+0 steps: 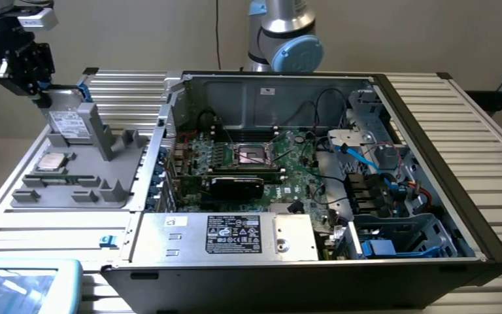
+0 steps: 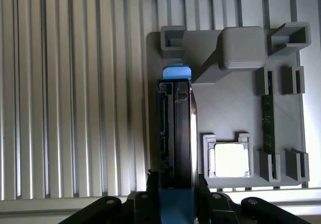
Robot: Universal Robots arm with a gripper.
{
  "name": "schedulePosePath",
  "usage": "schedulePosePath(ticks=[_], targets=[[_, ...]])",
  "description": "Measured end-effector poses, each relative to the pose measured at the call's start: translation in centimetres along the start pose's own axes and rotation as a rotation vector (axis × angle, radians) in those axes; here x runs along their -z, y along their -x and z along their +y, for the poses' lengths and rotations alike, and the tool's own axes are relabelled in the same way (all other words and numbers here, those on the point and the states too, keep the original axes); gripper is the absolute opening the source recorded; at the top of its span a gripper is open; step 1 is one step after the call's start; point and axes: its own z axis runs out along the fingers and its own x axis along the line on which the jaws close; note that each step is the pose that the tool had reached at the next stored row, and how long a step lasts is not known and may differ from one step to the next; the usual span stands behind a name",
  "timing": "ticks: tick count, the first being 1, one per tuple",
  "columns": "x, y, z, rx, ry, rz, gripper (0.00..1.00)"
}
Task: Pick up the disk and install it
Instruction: 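Pick up the disk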
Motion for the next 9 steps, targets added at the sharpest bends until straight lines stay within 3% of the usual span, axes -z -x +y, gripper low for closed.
schedulePosePath(ticks=[9], targets=[[0.00, 0.00, 0.00, 0.000, 0.0000, 0.0001, 0.37]])
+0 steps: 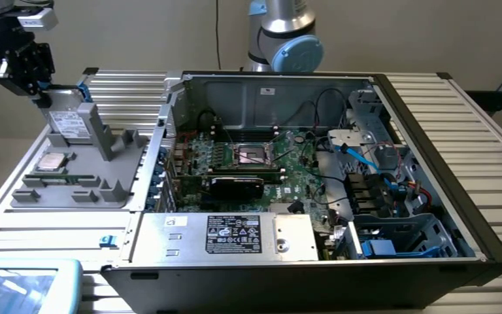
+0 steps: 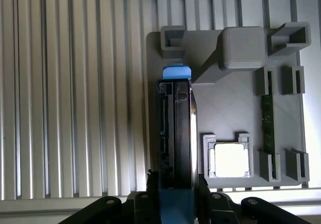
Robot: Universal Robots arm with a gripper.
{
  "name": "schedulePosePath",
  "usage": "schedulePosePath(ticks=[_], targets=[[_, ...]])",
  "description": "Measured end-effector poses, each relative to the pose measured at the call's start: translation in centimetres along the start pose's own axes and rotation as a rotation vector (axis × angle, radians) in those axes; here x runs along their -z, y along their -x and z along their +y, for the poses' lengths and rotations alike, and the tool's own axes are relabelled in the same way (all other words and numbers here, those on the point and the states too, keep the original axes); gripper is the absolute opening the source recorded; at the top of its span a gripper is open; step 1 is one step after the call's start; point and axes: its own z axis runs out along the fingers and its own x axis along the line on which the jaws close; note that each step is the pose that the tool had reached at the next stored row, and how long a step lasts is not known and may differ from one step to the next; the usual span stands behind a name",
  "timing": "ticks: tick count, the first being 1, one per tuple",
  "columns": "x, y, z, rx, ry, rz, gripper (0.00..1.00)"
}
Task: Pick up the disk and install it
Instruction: 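Pick up the disk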
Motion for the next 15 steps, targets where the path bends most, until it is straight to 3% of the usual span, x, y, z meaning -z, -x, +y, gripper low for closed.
schedulePosePath(ticks=[5, 10, 15], targets=[[0.35, 0.0, 0.02, 0.000, 0.0024, 0.0001, 0.37], [0.88, 0.0, 0.04, 0.000, 0.0208, 0.0011, 0.37], [1.21, 0.0, 0.05, 0.000, 0.0221, 0.0014, 0.37]])
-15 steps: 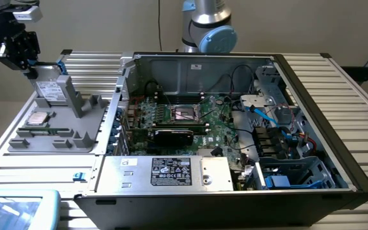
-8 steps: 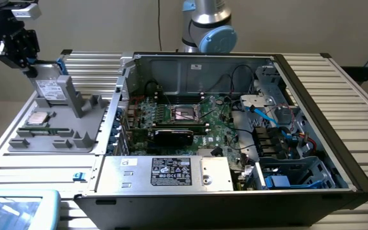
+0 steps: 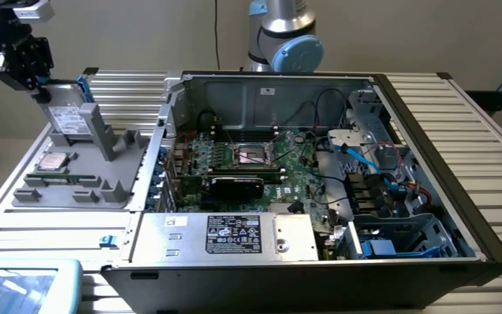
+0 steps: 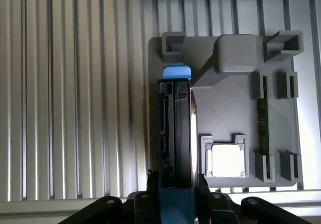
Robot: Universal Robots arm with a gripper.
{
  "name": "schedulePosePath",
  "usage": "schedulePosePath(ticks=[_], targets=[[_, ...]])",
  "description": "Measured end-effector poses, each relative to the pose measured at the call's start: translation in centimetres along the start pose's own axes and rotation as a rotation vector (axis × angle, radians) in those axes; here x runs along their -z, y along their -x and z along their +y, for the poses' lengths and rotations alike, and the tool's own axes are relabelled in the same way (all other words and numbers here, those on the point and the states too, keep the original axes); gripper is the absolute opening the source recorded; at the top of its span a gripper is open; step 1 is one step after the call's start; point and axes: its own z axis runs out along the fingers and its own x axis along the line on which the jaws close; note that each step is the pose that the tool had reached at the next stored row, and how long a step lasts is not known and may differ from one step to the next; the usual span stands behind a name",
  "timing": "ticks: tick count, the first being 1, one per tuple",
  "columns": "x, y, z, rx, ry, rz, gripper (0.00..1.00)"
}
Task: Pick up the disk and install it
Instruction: 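Pick up the disk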
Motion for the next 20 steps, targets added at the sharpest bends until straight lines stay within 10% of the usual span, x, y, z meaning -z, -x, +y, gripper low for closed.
schedulePosePath(ticks=[12, 20], targets=[[1.26, 0.0, 0.08, -0.002, -0.0004, 0.0096, 0.37], [3.87, 0.1, 0.28, -0.002, -0.0005, 0.0095, 0.37]])
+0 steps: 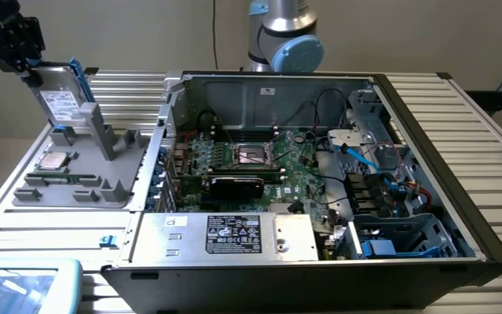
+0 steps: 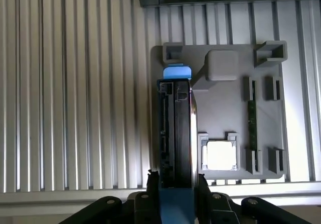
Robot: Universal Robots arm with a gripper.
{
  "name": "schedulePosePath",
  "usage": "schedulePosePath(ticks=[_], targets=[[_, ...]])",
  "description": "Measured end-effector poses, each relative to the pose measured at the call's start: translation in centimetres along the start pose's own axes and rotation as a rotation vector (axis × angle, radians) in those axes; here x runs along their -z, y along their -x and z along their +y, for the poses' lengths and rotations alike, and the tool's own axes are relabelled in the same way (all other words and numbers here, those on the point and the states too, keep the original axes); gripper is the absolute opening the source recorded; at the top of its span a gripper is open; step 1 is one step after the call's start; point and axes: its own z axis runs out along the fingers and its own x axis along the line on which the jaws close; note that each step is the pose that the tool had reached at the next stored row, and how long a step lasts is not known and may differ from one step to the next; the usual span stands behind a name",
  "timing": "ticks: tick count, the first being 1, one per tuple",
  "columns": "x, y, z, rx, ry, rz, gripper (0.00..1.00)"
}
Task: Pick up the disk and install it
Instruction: 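Pick up the disk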
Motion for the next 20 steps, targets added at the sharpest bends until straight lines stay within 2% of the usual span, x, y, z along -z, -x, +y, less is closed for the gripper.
schedulePosePath(ticks=[10, 14, 17, 20], targets=[[4.48, 0.0, 0.61, 0.000, -0.0001, 0.0000, 0.37], [6.19, 0.0, 1.14, 0.000, 0.0003, 0.0001, 0.37], [6.88, -0.1, 2.29, 0.000, 0.0001, 0.0045, 0.37], [7.51, -0.1, 3.32, 0.000, -0.0005, 0.0142, 0.37]])
